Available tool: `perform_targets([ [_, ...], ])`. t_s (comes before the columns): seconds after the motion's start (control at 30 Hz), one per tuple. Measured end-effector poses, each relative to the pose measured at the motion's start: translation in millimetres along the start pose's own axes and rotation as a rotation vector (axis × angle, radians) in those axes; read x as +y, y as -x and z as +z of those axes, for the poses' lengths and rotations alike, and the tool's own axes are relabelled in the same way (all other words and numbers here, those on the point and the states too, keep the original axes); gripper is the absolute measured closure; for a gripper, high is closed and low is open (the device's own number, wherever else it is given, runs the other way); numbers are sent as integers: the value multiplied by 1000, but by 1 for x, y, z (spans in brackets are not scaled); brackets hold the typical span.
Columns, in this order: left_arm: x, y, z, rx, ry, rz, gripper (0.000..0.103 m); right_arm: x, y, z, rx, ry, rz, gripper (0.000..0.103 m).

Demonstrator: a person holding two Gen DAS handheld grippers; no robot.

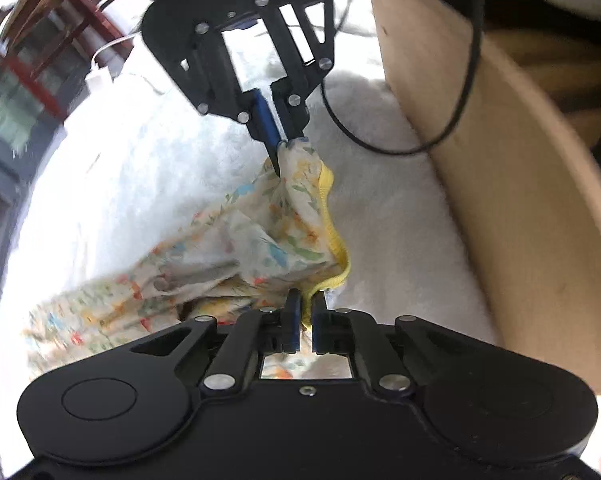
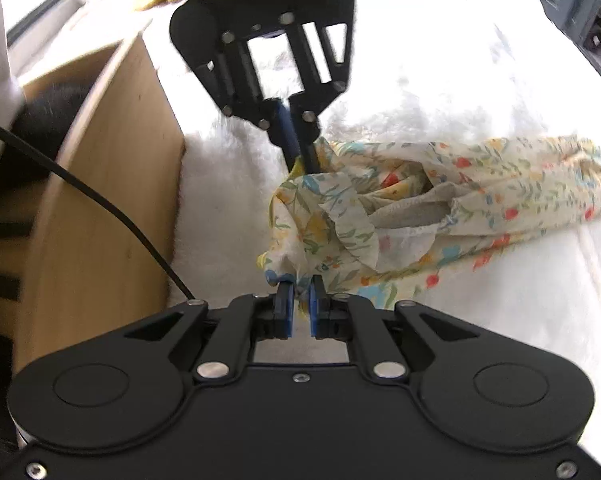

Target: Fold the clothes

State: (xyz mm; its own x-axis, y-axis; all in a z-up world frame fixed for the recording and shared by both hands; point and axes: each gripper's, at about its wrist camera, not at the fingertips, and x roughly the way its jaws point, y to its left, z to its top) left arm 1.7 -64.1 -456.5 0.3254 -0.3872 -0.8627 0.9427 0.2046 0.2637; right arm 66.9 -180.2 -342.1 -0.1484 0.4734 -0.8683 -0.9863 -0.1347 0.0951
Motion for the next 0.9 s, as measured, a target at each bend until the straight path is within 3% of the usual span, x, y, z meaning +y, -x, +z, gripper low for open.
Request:
perform_targets([
  [0.27, -32, 36, 5, -41, -24, -18, 98, 4, 17, -6, 13, -22, 60, 94],
  [0.43, -27, 54, 8, -42, 25, -50, 98, 10, 53, -5, 17, -20, 134, 94],
  [0.57, -28, 62, 14, -50, 37, -49, 98, 5, 59, -1, 12, -55, 203, 94],
  [0.7, -15, 53, 12, -27, 33, 10, 98, -26, 67, -1, -3, -132, 243, 94],
  [0.9, 24, 40, -1, -14, 56, 168, 98, -86, 74, -9, -70, -300, 189, 94],
])
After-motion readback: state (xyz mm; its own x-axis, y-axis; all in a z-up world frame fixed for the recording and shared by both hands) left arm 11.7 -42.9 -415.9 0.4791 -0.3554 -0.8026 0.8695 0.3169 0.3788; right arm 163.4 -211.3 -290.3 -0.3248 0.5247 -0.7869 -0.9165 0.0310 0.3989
